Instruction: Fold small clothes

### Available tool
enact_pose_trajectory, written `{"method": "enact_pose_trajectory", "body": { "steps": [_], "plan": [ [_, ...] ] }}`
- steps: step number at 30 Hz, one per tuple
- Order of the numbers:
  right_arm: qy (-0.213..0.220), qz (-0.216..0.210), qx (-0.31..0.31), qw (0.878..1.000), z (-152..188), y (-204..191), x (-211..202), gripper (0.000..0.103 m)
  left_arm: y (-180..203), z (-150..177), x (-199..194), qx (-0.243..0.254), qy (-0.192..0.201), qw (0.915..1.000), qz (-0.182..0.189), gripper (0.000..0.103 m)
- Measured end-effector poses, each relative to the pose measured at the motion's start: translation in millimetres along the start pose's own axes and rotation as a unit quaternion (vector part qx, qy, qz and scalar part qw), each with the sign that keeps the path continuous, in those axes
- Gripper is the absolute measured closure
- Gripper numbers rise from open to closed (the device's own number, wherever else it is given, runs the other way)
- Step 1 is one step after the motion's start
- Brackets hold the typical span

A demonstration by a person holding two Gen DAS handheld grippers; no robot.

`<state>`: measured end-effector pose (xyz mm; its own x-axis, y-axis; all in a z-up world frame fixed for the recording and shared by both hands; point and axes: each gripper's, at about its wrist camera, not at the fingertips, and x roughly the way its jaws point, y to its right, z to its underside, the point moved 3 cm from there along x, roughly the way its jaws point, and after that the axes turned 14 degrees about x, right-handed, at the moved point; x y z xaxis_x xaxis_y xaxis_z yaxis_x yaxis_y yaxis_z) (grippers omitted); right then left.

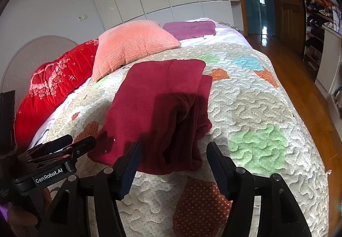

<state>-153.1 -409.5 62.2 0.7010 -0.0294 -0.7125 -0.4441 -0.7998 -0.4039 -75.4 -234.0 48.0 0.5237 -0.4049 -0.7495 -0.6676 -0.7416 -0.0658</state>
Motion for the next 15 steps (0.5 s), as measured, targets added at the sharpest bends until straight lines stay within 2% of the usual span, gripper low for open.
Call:
{"method": "enact_pose_trajectory", "body": {
  "steps": [15],
  "plan": [
    [-0.014,0.010,-0.004,1.000,2.6,-6.4,10.7,0.040,-1.5,2.3,5.6,-0.002,-0.008,1.0000,0.000,0.025]
  ]
}}
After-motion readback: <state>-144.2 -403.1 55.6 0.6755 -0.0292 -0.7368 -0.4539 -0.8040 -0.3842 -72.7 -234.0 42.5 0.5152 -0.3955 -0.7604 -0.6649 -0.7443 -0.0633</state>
